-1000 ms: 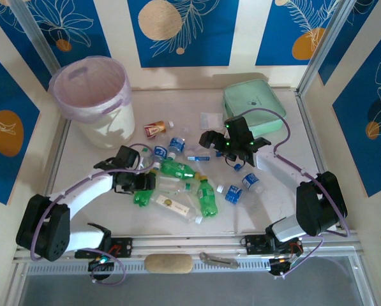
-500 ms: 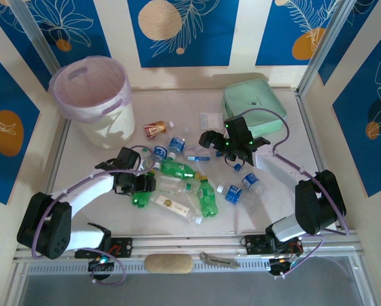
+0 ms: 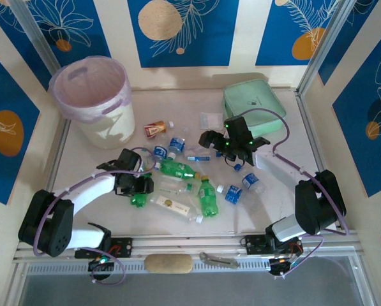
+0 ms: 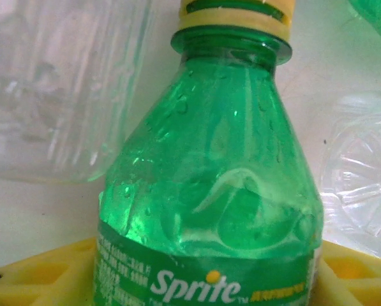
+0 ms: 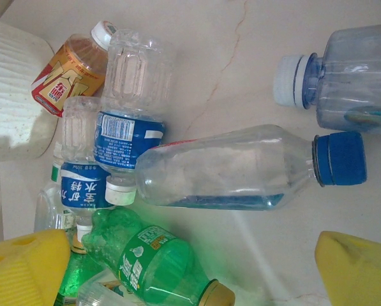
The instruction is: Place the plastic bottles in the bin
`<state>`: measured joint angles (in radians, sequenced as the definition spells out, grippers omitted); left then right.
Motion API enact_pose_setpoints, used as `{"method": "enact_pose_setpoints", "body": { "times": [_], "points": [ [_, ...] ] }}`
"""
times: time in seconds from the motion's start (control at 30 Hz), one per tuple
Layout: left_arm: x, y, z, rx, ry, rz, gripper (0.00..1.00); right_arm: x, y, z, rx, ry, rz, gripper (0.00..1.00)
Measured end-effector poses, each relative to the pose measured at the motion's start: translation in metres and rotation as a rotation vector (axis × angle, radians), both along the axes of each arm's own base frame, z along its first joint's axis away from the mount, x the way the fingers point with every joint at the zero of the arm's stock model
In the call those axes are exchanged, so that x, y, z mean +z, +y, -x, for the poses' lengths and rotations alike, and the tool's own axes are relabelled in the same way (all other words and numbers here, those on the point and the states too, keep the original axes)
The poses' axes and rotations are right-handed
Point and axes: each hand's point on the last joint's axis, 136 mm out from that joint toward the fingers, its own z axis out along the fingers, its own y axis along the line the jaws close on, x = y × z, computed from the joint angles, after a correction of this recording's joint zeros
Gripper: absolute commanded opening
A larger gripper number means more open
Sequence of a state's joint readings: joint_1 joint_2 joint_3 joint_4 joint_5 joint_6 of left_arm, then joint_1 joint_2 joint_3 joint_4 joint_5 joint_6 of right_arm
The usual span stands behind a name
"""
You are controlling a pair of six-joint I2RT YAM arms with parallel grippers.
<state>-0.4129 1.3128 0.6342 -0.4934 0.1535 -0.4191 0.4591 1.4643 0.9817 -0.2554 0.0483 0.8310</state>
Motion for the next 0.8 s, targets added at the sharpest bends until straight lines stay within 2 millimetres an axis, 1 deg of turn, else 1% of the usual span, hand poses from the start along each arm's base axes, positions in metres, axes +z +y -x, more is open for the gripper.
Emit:
{"method": "enact_pose_setpoints", "body": {
  "times": [0.1,0.27,0.37,0.47,0.6,0.8],
  "points": [
    [0.0,0.0,0.0,0.001,-0.002,-0.002,0.49,0.0,0.0,0.0,0.0,0.0,0.0,0.99],
    [0.002,0.001,-0.001,0.001,-0.012,-0.007,0.43,0.0,0.0,0.0,0.0,0.0,0.0,0.99],
    [0.009,0.003,-0.002,0.006,-0.036,-0.011,0.43,0.0,0.0,0.0,0.0,0.0,0.0,0.99],
    [0.022,0.005,-0.001,0.009,-0.069,-0.005,0.42,0.0,0.0,0.0,0.0,-0.001,-0.001,0.99],
    [0.056,0.002,-0.011,0.016,-0.153,0.027,0.41,0.001,0.001,-0.001,-0.001,-0.007,-0.004,0.99],
    [0.119,-0.009,-0.038,0.02,-0.3,0.09,0.41,0.003,0.001,-0.003,-0.006,-0.015,-0.013,0.99]
  ]
}}
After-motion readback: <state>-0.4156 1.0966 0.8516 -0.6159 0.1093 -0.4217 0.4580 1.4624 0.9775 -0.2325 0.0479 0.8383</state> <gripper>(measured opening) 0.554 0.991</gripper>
